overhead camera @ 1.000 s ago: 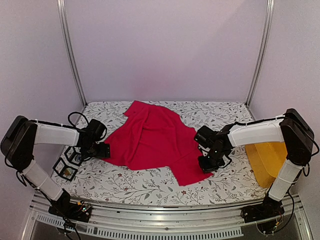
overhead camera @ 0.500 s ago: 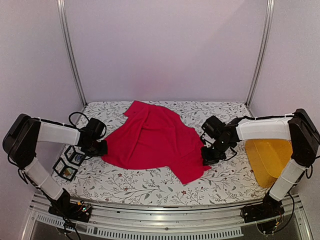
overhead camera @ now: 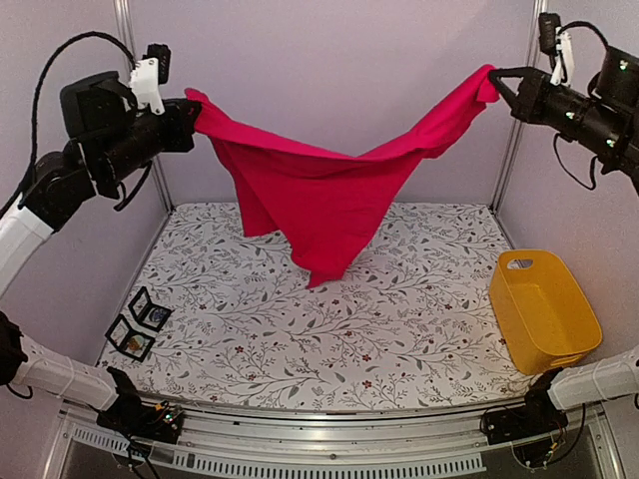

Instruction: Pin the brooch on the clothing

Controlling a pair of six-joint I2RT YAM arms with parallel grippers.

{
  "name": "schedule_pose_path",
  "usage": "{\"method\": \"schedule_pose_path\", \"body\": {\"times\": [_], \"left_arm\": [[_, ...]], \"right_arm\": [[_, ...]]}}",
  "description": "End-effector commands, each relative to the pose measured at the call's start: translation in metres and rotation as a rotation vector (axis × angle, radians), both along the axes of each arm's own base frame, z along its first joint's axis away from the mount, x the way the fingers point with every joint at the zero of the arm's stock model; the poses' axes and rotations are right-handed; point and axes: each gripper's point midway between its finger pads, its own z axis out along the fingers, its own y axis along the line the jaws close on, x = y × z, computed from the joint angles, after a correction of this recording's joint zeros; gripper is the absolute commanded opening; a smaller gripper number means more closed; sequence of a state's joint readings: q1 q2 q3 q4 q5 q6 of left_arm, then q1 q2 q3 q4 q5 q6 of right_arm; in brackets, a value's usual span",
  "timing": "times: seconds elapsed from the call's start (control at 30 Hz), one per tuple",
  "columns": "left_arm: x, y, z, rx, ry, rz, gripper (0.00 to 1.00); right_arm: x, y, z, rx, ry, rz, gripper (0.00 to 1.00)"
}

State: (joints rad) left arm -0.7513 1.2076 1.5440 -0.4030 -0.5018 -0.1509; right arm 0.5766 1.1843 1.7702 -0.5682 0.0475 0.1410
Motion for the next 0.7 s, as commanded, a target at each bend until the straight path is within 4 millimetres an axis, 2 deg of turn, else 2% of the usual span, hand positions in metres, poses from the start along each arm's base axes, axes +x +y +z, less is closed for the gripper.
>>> {"method": "schedule_pose_path", "body": {"times": [0.0, 0.07, 0.17, 0.23, 0.3, 0.37, 0.43, 0.57, 0.67], "left_arm": [[-0.036, -0.006, 0.046, 0.127, -0.134, -0.014, 0.00], [-0.052, -0.020, 0.057, 0.140, -0.167, -0.071, 0.00], [-0.072, -0.035, 0.065, 0.156, -0.185, -0.106, 0.00], [-0.083, -0.043, 0.071, 0.143, -0.192, -0.135, 0.00], [-0.088, -0.048, 0.072, 0.115, -0.188, -0.159, 0.00], [-0.083, -0.045, 0.065, 0.108, -0.170, -0.119, 0.00], [-0.070, -0.043, 0.047, 0.129, -0.146, -0.058, 0.00], [-0.018, -0.041, -0.020, 0.103, 0.053, -0.052, 0.00], [0.026, -0.027, -0.086, 0.081, 0.208, -0.015, 0.00]], "right_arm": [[-0.050, -0.030, 0.074, 0.000, -0.283, -0.012, 0.00], [-0.077, -0.042, 0.100, 0.027, -0.376, 0.004, 0.00], [-0.107, -0.061, 0.123, 0.069, -0.456, -0.005, 0.00], [-0.113, -0.068, 0.126, 0.085, -0.464, -0.018, 0.00], [-0.110, -0.070, 0.121, 0.090, -0.441, -0.031, 0.00], [-0.093, -0.068, 0.105, 0.077, -0.371, -0.068, 0.00], [-0.066, -0.067, 0.083, 0.042, -0.293, -0.139, 0.00], [-0.003, -0.052, 0.026, -0.063, -0.143, -0.259, 0.00], [0.059, -0.034, -0.036, -0.174, -0.026, -0.326, 0.00]]}}
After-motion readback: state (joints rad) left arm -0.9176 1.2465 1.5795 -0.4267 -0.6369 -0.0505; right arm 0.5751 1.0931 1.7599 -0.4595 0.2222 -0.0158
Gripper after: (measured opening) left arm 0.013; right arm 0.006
